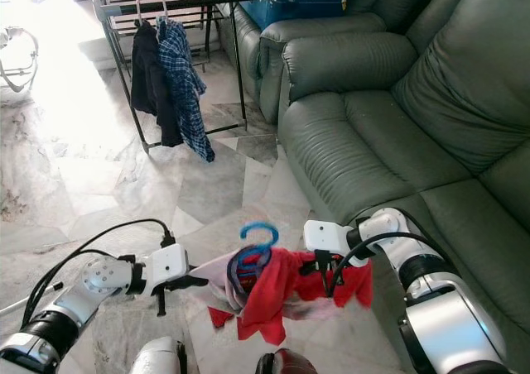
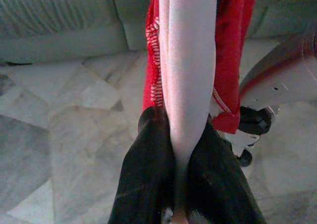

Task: Hang hanger

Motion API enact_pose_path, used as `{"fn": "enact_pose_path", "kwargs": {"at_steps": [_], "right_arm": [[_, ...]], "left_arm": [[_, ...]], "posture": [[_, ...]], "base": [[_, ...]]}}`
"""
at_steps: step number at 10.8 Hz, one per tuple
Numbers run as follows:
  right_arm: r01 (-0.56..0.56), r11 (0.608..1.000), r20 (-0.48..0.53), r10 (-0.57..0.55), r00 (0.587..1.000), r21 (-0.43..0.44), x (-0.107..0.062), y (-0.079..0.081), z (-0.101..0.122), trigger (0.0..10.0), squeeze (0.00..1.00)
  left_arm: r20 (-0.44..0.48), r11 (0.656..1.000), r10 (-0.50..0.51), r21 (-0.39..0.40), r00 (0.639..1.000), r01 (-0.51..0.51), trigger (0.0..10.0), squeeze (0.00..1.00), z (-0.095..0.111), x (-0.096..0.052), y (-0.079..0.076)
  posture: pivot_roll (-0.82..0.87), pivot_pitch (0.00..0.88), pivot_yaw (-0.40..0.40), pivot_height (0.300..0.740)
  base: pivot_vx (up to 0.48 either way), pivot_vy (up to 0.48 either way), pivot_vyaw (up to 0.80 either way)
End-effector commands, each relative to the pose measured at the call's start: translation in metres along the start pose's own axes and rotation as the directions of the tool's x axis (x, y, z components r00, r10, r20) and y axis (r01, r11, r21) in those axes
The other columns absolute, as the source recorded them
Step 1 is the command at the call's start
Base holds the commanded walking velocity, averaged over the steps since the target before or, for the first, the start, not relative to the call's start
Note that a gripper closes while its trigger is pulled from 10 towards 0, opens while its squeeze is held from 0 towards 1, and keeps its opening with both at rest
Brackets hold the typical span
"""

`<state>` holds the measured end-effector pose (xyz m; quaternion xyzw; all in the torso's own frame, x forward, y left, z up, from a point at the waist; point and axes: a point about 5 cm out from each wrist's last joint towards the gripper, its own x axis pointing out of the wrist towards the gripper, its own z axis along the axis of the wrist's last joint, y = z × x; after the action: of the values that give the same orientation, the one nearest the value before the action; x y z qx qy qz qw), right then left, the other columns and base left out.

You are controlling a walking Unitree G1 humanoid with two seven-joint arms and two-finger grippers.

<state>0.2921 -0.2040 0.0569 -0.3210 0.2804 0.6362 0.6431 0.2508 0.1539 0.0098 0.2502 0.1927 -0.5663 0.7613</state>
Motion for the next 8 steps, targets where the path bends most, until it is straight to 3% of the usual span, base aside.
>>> {"fn": "enact_pose_path", "kwargs": {"at_steps": [1, 4, 5, 6, 7, 8], "right_arm": [[0.018, 1.0, 0.0, -0.018, 1.0, 0.006, -0.006, -0.004, 0.0, 0.0, 0.0], [0.023, 1.0, 0.005, -0.023, 1.0, 0.011, -0.006, -0.005, 0.001, 0.0, 0.0], [0.027, 1.0, 0.011, -0.027, 1.0, 0.01, -0.005, -0.005, 0.002, 0.0, 0.0], [0.032, 0.999, 0.024, -0.032, 0.999, 0.011, -0.004, -0.005, 0.002, 0.0, 0.0], [0.047, 0.999, 0.036, -0.047, 0.998, 0.011, -0.002, -0.003, 0.001, 0.0, 0.0], [0.075, 0.997, 0.026, -0.075, 0.997, 0.016, 0.0, -0.001, -0.002, 0.0, 0.0]], "left_arm": [[0.009, 1.0, 0.027, 0.011, 1.0, -0.027, 10.0, 0.0, 0.002, -0.002, 0.005], [0.005, 0.999, 0.039, 0.022, 0.999, -0.039, 10.0, 0.0, 0.002, -0.002, 0.008], [0.007, 0.995, 0.095, 0.03, 0.995, -0.095, 10.0, 0.0, 0.003, -0.001, 0.013], [-0.001, 0.985, 0.171, 0.024, 0.985, -0.171, 10.0, 0.92, 0.003, -0.001, 0.02], [-0.012, 0.97, 0.242, 0.021, 0.97, -0.242, 10.0, 1.0, 0.001, -0.003, 0.025], [-0.015, 0.966, 0.256, 0.035, 0.966, -0.256, 10.0, 1.0, 0.001, -0.003, 0.026]], "posture": [[-0.01, 0.053, -0.059, 0.74], [-0.01, 0.05, -0.057, 0.74], [-0.01, 0.049, -0.057, 0.74], [-0.01, 0.051, -0.057, 0.74], [-0.01, 0.053, -0.057, 0.74], [-0.01, 0.053, -0.057, 0.74]], "base": [[0.0, 0.0, 0.0], [0.0, 0.0, 0.0], [0.0, 0.0, 0.0], [0.0, 0.0, 0.0], [0.0, 0.0, 0.0], [0.0, 0.0, 0.0]]}}
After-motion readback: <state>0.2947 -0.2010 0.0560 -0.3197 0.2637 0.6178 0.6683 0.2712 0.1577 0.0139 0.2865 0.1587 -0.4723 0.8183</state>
